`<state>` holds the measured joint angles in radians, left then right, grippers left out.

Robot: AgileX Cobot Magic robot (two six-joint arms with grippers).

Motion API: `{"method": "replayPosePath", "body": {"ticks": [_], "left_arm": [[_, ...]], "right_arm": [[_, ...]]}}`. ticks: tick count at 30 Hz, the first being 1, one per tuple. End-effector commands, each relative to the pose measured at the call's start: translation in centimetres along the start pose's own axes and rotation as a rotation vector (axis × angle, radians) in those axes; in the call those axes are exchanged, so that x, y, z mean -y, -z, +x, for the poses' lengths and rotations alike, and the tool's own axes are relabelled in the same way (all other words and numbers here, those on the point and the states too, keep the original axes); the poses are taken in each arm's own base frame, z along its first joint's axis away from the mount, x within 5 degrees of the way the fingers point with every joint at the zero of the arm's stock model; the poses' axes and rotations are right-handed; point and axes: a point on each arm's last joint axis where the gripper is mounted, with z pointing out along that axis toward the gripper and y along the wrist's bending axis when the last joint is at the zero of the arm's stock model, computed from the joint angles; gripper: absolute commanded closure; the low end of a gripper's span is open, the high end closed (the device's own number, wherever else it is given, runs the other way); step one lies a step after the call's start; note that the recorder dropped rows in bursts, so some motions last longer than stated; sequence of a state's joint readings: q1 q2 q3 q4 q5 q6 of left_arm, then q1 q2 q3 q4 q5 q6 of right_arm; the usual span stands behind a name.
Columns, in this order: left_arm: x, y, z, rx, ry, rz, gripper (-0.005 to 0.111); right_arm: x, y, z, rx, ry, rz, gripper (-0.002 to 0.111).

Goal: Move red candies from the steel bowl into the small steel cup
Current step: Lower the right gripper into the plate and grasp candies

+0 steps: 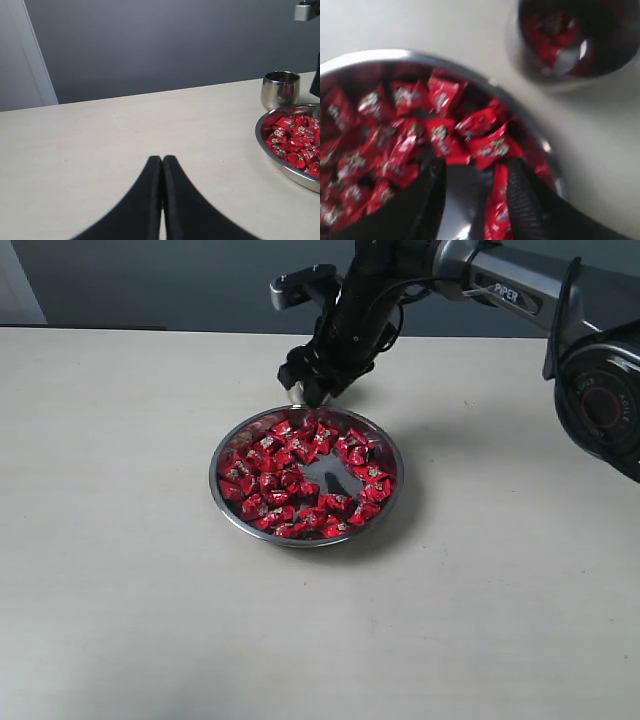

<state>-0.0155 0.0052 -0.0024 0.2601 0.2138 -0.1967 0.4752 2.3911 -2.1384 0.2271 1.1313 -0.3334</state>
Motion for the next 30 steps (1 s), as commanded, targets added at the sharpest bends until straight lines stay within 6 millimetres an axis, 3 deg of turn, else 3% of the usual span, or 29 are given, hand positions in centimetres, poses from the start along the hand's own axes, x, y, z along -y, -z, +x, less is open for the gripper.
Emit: {"method": "replayPosePath", "body": {"ticks": [1, 15, 30], "left_arm": [[0.1, 0.0, 0.0, 0.009, 0.007, 0.008, 0.106], [0.1, 0.0, 0.0, 0.009, 0.007, 0.008, 0.106], [0.1, 0.0, 0.0, 0.009, 0.007, 0.008, 0.106]], "right_arm": [[-1.3, -0.8, 0.6, -0.081, 0.025, -0.092, 0.069], [-4.8, -4.4, 1.3, -0.169, 0.09, -0.13, 0.069], [-4.5, -6.4, 3.6, -0.281, 0.098, -0.105, 0.072]]}}
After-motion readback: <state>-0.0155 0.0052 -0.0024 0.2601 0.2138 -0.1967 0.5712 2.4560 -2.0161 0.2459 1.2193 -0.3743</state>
